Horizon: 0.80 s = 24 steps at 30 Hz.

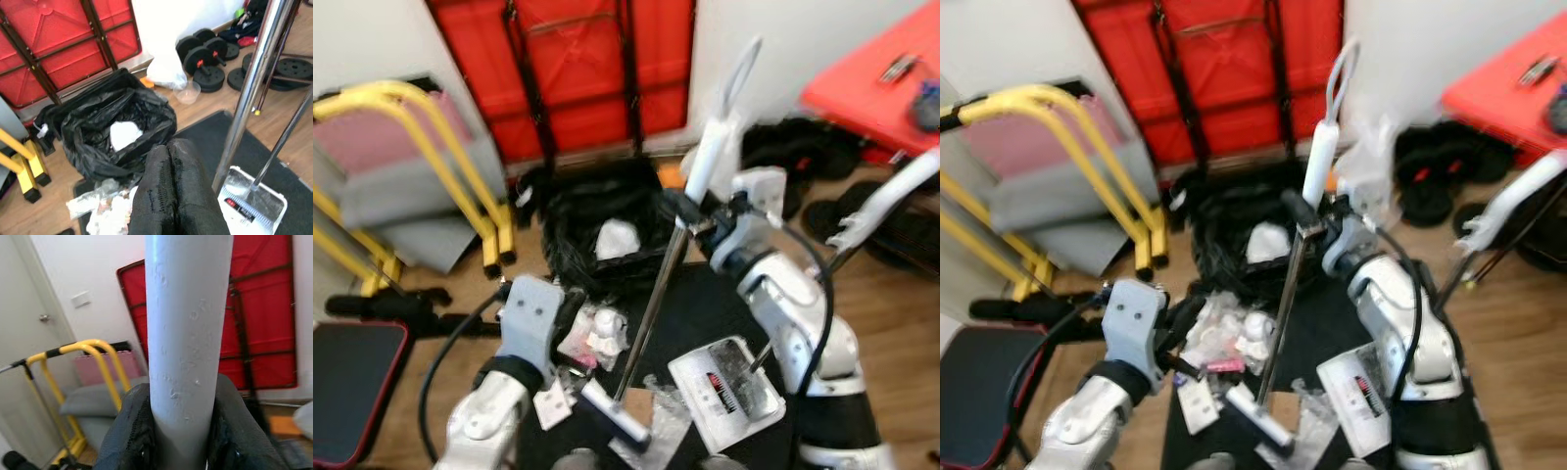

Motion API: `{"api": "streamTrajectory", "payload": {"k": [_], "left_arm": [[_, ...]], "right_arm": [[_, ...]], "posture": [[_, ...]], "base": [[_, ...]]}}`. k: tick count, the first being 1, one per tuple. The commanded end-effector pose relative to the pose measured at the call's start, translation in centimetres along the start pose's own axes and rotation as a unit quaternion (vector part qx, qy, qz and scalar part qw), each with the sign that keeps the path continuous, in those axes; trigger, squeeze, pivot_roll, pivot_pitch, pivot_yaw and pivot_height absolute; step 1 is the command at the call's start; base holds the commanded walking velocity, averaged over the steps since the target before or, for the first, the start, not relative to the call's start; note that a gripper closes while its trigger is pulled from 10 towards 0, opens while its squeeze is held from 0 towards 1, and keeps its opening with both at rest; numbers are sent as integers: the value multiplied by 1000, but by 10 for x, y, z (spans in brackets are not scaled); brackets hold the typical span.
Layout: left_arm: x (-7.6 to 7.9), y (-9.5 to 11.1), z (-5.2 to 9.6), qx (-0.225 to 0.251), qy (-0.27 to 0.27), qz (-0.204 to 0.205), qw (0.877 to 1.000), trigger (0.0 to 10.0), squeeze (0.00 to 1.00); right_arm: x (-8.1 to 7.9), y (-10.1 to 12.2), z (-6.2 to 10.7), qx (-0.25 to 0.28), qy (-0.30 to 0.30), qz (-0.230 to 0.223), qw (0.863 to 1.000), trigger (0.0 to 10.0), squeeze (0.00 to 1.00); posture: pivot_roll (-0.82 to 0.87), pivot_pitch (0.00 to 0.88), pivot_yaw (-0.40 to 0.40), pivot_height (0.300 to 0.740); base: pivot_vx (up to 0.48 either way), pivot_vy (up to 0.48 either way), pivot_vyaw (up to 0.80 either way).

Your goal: Sweep floor

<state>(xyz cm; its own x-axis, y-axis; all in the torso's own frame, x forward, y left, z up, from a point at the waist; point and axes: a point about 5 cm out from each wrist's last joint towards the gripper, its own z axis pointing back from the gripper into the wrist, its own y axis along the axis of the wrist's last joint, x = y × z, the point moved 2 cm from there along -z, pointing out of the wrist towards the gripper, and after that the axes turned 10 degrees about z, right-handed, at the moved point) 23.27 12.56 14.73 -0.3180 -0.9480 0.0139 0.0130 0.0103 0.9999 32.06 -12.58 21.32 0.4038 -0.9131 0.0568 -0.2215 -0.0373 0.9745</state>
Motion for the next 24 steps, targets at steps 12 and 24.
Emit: {"api": "streamTrajectory", "payload": {"k": [12, 24], "left_arm": [[-8, -6, 2, -17, 22, 0, 1000, 10000, 0], [-8, -6, 2, -17, 24, 0, 1000, 10000, 0]], "right_arm": [[-11, 12, -5, 31, 15, -13, 999, 10000, 0], [-7, 13, -12, 50, -3, -62, 997, 10000, 0]], "posture": [[-22, 136, 54, 740], [-16, 133, 50, 740]], "base": [[0, 0, 0], [0, 0, 0]]}}
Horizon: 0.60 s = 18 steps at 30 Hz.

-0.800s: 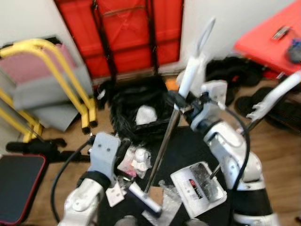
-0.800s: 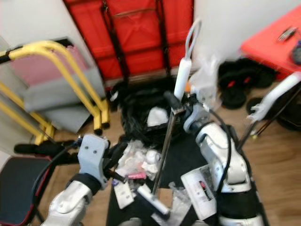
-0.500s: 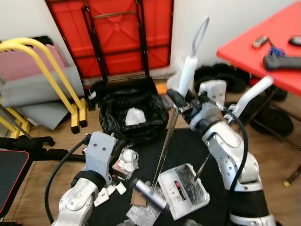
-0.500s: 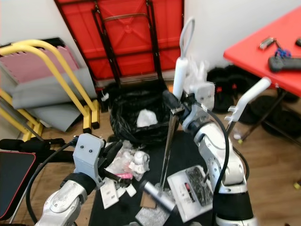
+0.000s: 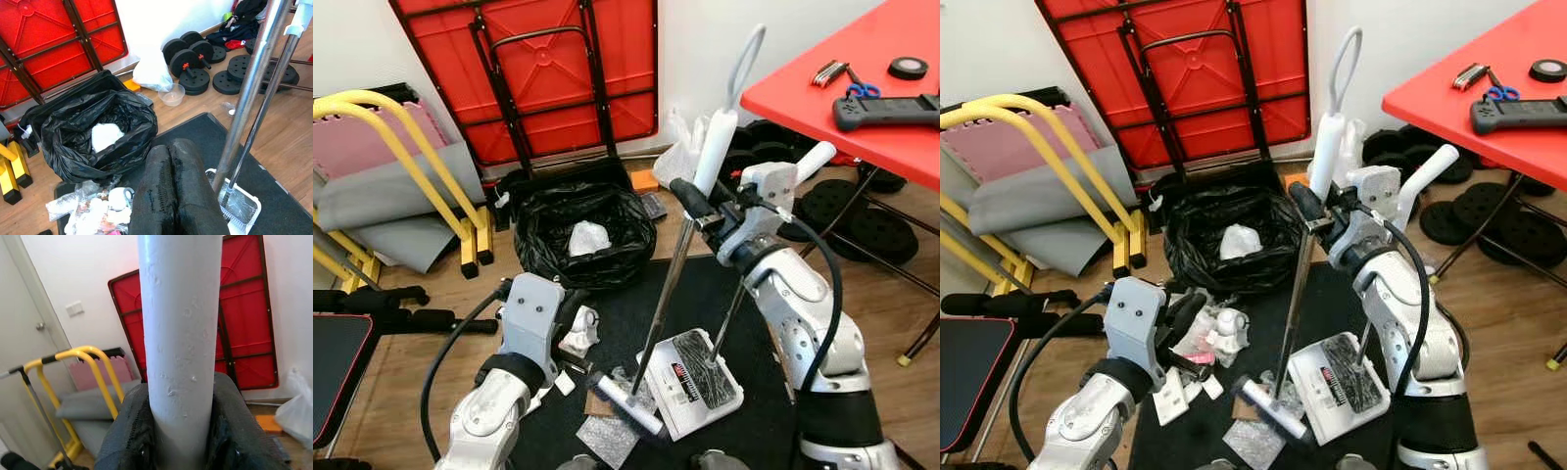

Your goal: Sweep floor

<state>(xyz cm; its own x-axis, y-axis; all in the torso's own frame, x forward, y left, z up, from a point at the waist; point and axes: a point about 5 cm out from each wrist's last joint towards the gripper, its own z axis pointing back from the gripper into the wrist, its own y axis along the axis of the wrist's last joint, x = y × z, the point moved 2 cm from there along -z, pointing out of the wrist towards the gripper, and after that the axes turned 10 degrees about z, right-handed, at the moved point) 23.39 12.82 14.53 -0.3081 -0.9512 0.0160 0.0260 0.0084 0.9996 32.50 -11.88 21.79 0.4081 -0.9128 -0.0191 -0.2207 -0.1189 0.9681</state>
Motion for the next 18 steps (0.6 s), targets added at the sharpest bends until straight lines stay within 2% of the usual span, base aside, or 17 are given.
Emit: {"api": "streamTrajectory", "payload": {"k": [1, 9, 13, 18], "left_arm": [[-5, -4, 2, -11, 19, -1, 1000, 10000, 0], [-6, -3, 4, -9, 28, 2, 1000, 10000, 0], [-17, 1, 5, 2, 67, 8, 998, 10000, 0], [-20, 3, 8, 6, 87, 15, 996, 10000, 0]], "right_arm": [[-3, 9, -6, 35, 1, -32, 999, 10000, 0], [0, 9, -16, 46, -7, -58, 997, 10000, 0], [4, -7, -31, 34, -13, -61, 997, 10000, 0], [8, -8, -39, 35, -19, -58, 998, 10000, 0]], "posture": [[-16, 133, 50, 740], [-12, 144, 53, 740], [1, 166, 54, 740], [9, 182, 52, 740]], "base": [[0, 0, 0], [0, 0, 0], [0, 0, 0], [0, 0, 0]]}}
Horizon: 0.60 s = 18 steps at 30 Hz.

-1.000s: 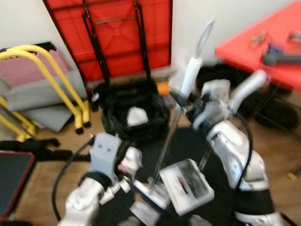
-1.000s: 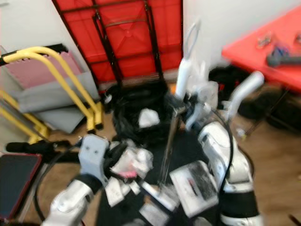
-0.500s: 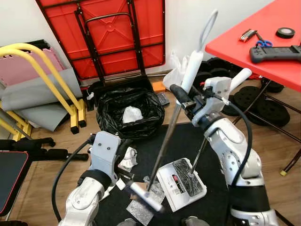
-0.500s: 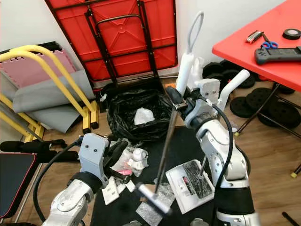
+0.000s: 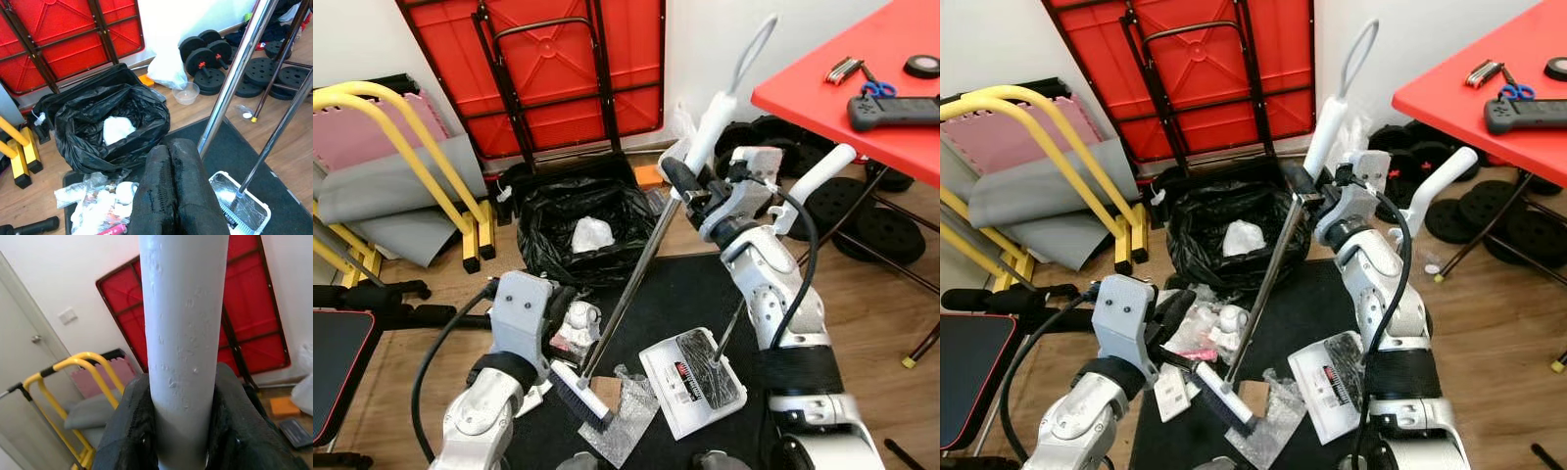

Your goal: Sweep floor

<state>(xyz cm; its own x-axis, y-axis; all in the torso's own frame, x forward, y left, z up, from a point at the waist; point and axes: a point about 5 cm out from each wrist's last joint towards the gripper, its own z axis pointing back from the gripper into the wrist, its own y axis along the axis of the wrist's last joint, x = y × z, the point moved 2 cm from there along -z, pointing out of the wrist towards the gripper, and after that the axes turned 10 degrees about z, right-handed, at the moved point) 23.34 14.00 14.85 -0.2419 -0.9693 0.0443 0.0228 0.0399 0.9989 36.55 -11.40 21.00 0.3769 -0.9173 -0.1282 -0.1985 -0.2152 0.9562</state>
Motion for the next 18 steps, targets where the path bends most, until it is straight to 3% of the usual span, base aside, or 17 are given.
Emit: {"api": "streamTrajectory", "payload": {"k": [1, 12, 18], "left_arm": [[-9, 0, 5, 0, 54, 2, 999, 10000, 0], [-1, 3, 19, -5, 53, 9, 999, 10000, 0], [0, 4, 24, -8, 52, 12, 999, 10000, 0]], "right_arm": [[-4, 9, -6, 27, 10, -5, 1000, 10000, 0], [4, 11, -15, 38, -10, -5, 999, 10000, 0], [-2, 15, -19, 49, 7, -5, 999, 10000, 0]], "posture": [[14, 193, 49, 740], [44, 266, 41, 740], [46, 293, 40, 740]], "base": [[0, 0, 0], [0, 0, 0], [0, 0, 0]]}}
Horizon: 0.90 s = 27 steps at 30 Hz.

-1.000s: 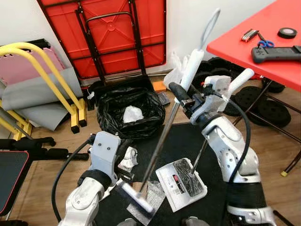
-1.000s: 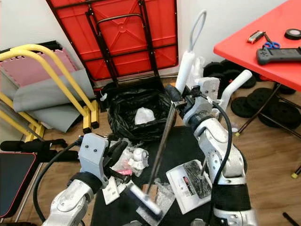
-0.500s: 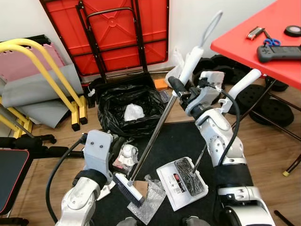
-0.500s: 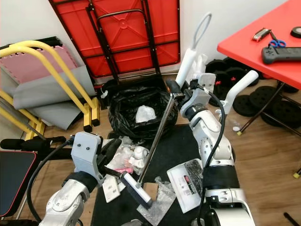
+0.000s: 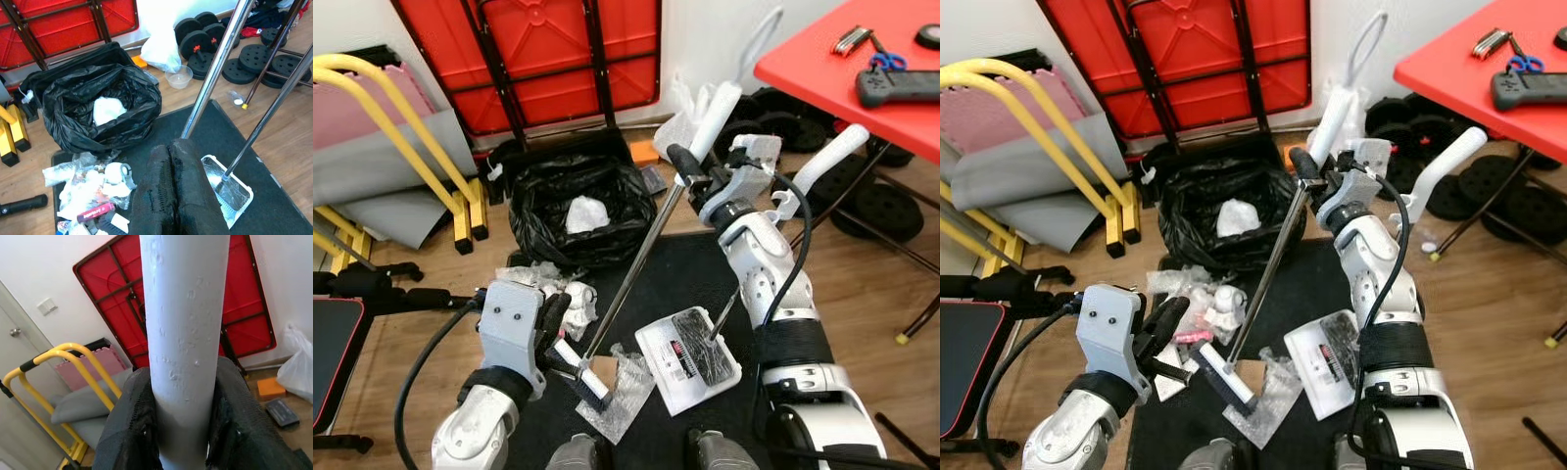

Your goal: Sweep floor

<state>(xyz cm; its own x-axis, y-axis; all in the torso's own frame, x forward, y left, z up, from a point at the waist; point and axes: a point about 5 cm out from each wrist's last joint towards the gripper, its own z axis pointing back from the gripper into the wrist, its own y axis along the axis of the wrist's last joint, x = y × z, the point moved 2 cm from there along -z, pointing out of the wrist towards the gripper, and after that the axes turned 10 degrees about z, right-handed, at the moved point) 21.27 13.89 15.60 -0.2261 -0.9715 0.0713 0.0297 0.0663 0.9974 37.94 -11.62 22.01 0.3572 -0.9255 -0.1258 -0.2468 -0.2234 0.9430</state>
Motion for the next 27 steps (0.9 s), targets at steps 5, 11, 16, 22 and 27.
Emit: {"api": "streamTrajectory", "payload": {"k": [5, 11, 16, 22, 27], "left_arm": [[-4, -1, 7, -9, 43, 1, 999, 10000, 0], [1, 0, 10, -10, 37, 5, 999, 10000, 0], [3, 0, 11, -11, 36, 8, 999, 10000, 0], [5, 1, 11, -12, 37, 11, 999, 10000, 0], [6, 1, 12, -13, 37, 12, 999, 10000, 0]], "right_arm": [[-22, 15, -8, 39, 52, 17, 998, 10000, 0], [-31, 29, -14, 60, 60, 44, 995, 10000, 0], [-30, 39, -21, 75, 53, 59, 994, 10000, 0], [-30, 43, -23, 81, 49, 34, 995, 10000, 0], [-32, 48, -25, 90, 50, -17, 995, 10000, 0]], "posture": [[44, 311, 36, 740], [41, 325, 29, 740], [36, 328, 21, 740], [35, 329, 18, 740], [33, 330, 18, 740]], "base": [[0, 0, 0], [0, 0, 0], [0, 0, 0], [0, 0, 0], [0, 0, 0]]}}
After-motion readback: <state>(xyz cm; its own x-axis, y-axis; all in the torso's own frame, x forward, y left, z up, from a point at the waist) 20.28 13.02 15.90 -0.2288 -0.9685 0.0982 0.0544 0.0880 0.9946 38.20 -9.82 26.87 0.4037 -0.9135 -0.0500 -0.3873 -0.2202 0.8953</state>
